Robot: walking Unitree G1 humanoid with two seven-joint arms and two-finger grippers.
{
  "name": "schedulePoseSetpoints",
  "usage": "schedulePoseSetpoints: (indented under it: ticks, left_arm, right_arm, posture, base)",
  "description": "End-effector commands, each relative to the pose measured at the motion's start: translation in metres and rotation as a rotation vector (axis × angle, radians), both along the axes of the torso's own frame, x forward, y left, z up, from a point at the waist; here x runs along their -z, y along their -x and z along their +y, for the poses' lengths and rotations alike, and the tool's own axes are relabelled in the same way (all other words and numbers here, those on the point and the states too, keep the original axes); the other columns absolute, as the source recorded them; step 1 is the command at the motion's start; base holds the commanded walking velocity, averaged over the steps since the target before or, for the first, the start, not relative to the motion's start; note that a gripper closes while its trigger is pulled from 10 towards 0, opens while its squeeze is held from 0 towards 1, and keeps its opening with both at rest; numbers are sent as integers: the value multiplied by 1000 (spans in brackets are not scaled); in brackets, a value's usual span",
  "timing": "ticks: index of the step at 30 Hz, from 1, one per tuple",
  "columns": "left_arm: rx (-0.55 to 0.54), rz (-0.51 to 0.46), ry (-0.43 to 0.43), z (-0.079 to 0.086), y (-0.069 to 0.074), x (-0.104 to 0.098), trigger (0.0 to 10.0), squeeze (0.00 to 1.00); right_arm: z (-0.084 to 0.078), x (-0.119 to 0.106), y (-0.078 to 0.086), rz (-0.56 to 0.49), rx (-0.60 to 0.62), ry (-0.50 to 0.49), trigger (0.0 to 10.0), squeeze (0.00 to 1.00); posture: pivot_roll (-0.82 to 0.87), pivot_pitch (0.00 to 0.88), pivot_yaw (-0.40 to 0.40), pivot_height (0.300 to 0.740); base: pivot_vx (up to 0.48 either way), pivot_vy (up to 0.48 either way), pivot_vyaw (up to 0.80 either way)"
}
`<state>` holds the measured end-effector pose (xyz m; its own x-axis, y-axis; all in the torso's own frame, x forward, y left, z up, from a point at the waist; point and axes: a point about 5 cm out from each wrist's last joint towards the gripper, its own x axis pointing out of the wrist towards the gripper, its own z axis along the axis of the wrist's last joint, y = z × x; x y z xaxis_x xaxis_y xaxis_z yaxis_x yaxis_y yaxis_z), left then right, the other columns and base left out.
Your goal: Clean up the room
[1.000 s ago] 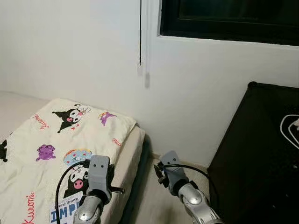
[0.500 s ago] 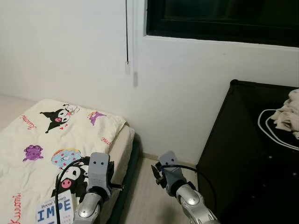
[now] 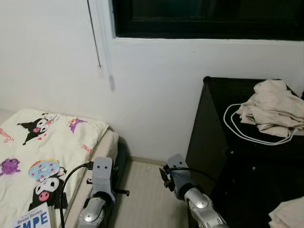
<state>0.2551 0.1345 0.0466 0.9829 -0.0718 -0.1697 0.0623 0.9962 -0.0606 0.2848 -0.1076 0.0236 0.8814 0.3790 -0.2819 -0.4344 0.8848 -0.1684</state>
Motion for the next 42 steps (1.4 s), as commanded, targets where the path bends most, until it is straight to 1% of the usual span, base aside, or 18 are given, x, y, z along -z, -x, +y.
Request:
schedulePoseSetpoints:
  ticks: [1,6,7,11,22,33,41,42]
  left_arm:
    - [-16,9,-25,6,1,3,10000,0]
    - [-12,2,-26,5,1,2,10000,0]
    - [-11,-1,-20,4,2,2,10000,0]
    - [-19,-12,-18,4,2,1,10000,0]
    - [-36,-11,-17,8,1,0,10000,0]
    - [-7,-15,3,2,1,-1,10000,0]
    - [-6,-15,1,2,0,-1,10000,0]
    - [2,-14,1,1,0,-1,10000,0]
  right_arm:
    - [3,0,-1,8,-3,-10,10000,0]
    - [3,0,-1,8,-11,6,10000,0]
    - [4,0,0,-7,-36,37,10000,0]
    - [6,0,1,-13,-56,55,10000,0]
    - [10,-1,-1,-5,-50,28,10000,0]
    - [8,-2,-1,-8,-48,27,10000,0]
    - [9,-3,-1,-15,-49,24,10000,0]
    - [6,-2,-2,-6,-26,5,10000,0]
  posture:
    - [-40,0,-24,740]
    - [-40,0,-26,740]
    - [-39,0,-25,740]
    - [-37,0,-25,740]
    - [-31,0,-26,740]
    - [-35,0,-21,740]
    - [-34,0,-24,740]
    - [-34,0,-24,740]
  base:
    - [0,0,0]
    - [0,0,0]
    - [0,0,800]
    - [0,0,800]
    - [0,0,800]
    - [0,0,800]
    - [0,0,784]
    - [0,0,0]
